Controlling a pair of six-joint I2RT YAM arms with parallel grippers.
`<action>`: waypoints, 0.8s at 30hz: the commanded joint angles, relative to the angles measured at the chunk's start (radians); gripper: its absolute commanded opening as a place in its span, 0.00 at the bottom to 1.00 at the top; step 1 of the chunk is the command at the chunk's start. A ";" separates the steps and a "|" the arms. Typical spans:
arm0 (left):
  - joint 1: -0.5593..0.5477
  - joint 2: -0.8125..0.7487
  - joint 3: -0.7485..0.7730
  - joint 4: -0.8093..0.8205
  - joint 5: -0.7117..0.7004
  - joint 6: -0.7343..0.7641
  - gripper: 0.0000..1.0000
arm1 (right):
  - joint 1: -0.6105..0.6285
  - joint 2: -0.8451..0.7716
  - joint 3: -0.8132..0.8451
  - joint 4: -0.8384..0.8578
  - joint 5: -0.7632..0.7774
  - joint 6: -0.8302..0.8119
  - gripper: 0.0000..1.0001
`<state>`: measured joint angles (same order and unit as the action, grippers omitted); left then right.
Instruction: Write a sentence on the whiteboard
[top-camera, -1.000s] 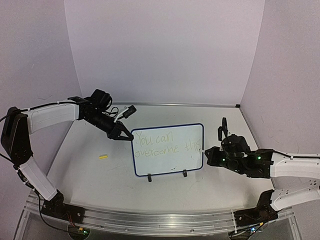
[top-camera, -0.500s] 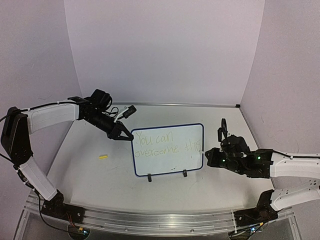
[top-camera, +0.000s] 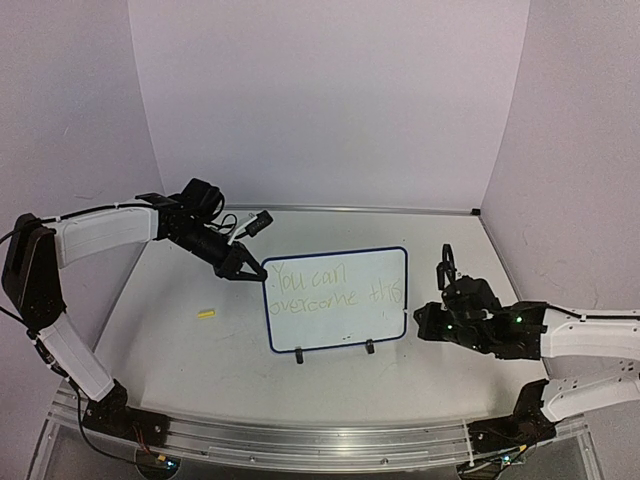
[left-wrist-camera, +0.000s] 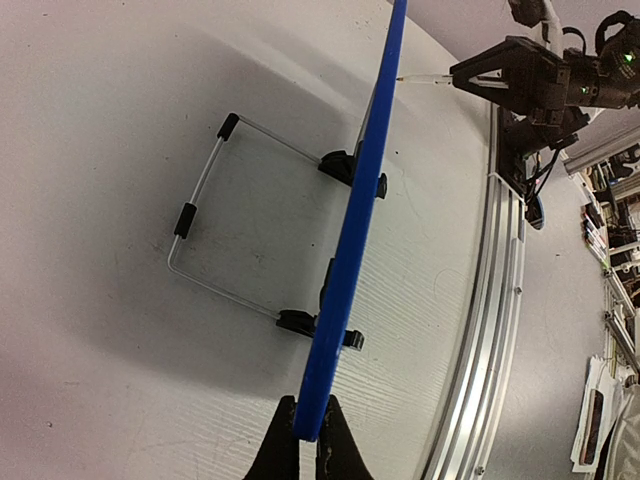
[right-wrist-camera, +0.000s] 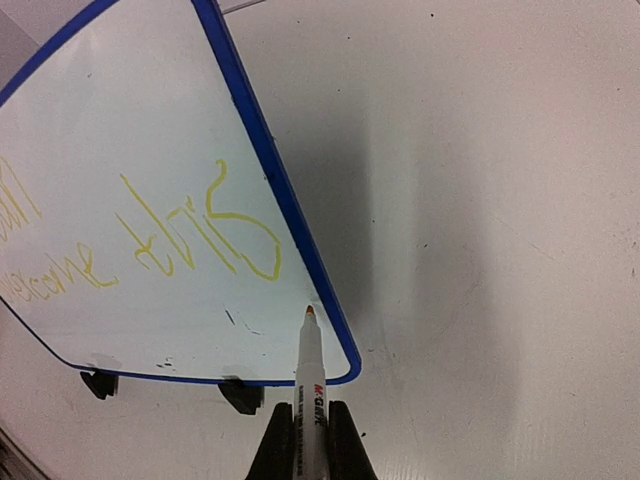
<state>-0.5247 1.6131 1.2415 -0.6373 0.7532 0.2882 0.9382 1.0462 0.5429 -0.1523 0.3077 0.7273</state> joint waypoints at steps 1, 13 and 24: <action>-0.008 0.041 0.003 -0.044 -0.101 0.021 0.00 | -0.003 0.031 0.045 0.013 0.011 -0.026 0.00; -0.008 0.041 0.003 -0.044 -0.103 0.021 0.00 | -0.003 0.060 0.047 0.033 0.029 -0.025 0.00; -0.009 0.044 0.003 -0.045 -0.102 0.021 0.00 | -0.004 0.035 0.045 0.029 0.028 -0.020 0.00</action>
<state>-0.5247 1.6156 1.2434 -0.6369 0.7547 0.2874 0.9382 1.1004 0.5522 -0.1340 0.3130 0.7074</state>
